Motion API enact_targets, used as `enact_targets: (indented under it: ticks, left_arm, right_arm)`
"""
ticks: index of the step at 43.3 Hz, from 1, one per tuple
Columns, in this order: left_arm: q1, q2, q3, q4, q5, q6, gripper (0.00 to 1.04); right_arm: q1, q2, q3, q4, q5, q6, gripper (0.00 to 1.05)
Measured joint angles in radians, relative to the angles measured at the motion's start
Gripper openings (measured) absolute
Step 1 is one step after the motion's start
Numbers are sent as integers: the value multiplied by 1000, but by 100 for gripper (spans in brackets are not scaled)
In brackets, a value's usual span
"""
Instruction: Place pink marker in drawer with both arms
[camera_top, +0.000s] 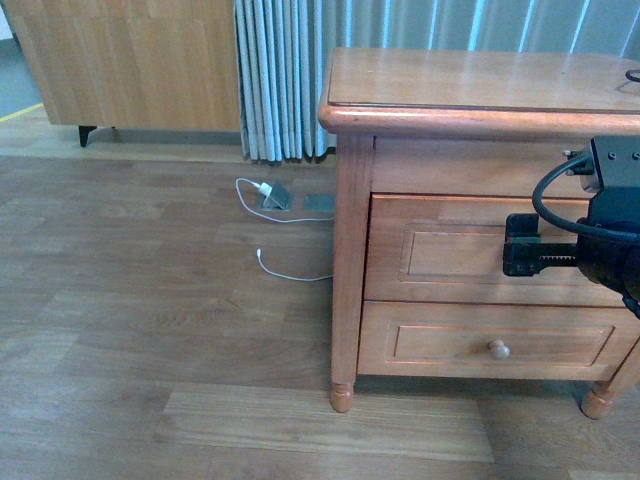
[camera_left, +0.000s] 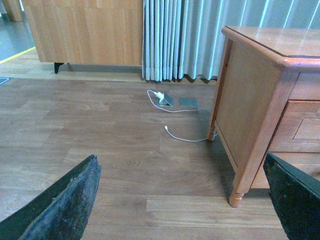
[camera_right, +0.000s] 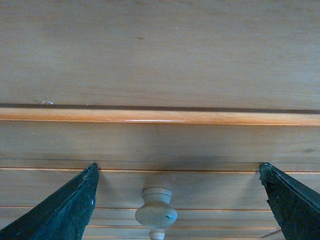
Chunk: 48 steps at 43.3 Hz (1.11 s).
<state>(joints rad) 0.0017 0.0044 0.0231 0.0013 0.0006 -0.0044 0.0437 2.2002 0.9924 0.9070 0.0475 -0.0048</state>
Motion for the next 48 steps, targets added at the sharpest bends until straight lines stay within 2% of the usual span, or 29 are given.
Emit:
enact_targets:
  ticks: [15,32,38,48]
  left_arm:
    - [0,0,0,0,0,0,99]
    - [0,0,0,0,0,0,99]
    - [0,0,0,0,0,0,99]
    - [0,0,0,0,0,0,99]
  right_arm:
    - [-2,-104,-100,-51,-82,3,96]
    - [-44,-480,-406,-88,-166,50,96]
    - [-93,-764,-581,-197,-246,102,96]
    - [-229,-1263,-742,-515,-410,113,96]
